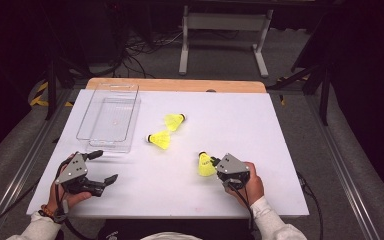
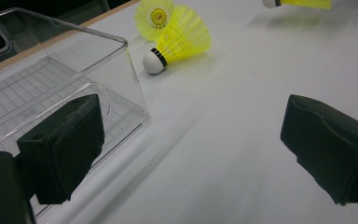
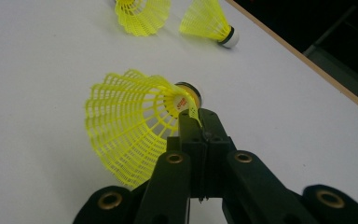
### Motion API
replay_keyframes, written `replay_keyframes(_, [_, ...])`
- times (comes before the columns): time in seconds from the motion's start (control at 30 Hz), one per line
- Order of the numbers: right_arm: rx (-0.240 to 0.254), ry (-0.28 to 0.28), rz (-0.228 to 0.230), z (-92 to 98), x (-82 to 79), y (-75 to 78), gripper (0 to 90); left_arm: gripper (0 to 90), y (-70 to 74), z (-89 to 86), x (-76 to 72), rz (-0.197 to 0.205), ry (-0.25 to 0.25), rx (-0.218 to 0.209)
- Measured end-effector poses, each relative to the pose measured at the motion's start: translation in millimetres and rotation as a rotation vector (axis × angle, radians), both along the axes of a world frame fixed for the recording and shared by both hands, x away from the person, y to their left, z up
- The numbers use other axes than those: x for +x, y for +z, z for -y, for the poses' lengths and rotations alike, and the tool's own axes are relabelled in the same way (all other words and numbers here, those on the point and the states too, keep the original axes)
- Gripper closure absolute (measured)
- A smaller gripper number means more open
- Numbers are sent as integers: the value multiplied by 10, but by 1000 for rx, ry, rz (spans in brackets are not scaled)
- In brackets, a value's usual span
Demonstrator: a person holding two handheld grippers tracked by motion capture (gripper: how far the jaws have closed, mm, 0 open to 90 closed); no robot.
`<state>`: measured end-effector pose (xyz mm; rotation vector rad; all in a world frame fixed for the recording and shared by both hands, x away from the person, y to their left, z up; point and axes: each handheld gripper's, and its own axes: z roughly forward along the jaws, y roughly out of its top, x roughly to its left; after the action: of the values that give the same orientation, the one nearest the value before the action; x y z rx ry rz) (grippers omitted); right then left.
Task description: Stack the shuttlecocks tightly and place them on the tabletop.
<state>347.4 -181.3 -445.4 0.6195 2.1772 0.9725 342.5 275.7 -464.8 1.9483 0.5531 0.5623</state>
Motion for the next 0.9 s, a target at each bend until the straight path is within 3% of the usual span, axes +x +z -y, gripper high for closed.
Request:
replay_keyframes(0.63, [61, 33, 62, 17, 75, 175, 900, 70, 0, -13, 5, -1, 11, -5])
replay_keyframes(0.9, [64, 120, 60, -71, 199, 240, 900, 70, -5, -14, 11, -4, 8, -4])
